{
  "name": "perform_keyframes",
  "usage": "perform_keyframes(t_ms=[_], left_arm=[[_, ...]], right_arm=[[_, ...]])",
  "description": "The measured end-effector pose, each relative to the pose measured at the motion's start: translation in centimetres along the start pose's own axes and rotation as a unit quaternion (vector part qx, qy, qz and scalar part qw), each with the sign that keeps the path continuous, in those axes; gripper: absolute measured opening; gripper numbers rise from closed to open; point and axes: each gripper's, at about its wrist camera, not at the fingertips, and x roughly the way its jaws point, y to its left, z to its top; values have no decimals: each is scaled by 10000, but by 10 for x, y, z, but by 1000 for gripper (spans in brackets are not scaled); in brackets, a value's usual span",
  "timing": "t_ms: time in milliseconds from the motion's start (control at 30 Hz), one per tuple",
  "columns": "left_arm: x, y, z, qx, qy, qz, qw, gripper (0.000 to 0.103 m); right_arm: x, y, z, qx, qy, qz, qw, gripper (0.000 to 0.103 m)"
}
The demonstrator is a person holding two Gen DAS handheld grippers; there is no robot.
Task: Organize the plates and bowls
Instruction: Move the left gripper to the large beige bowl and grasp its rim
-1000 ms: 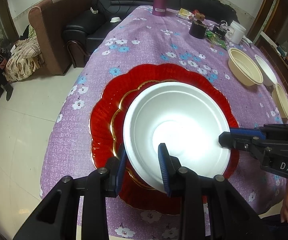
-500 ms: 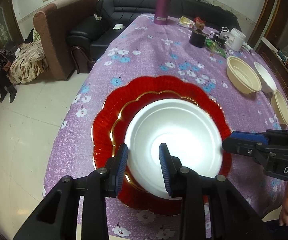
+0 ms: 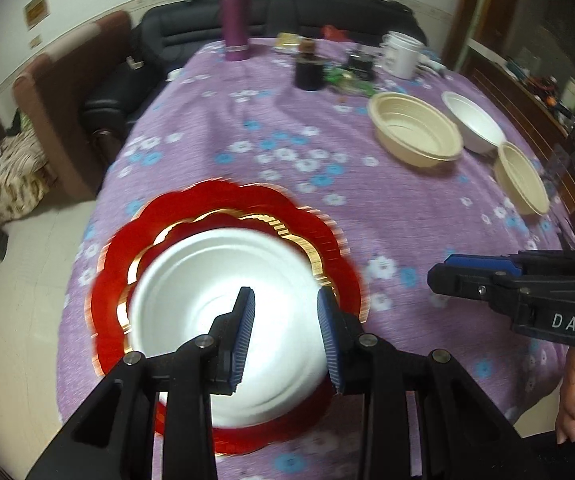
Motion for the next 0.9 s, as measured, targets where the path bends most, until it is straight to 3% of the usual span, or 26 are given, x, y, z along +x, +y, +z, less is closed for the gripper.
perform_keyframes(t_ms=[300, 500, 567, 667, 900], left_arm=[[21, -69, 16, 676, 156, -446, 9966, 32], [34, -115, 25, 1082, 277, -745, 9910, 40], [36, -133, 29, 1245, 293, -838, 9882, 42], [42, -157, 37, 1378, 360, -1036, 9844, 58], [50, -206, 67, 1544, 351, -1433, 9769, 60]], right_arm=[[-43, -69, -19, 812, -332, -280, 9958, 28], [-73, -113, -36, 1354, -548, -474, 9881, 28], [-84, -127, -42, 1538, -620, -533, 9847, 28], [-106, -155, -50, 1860, -798, -636, 9772, 28], [-159, -217, -61, 2410, -1195, -945, 9585, 32]])
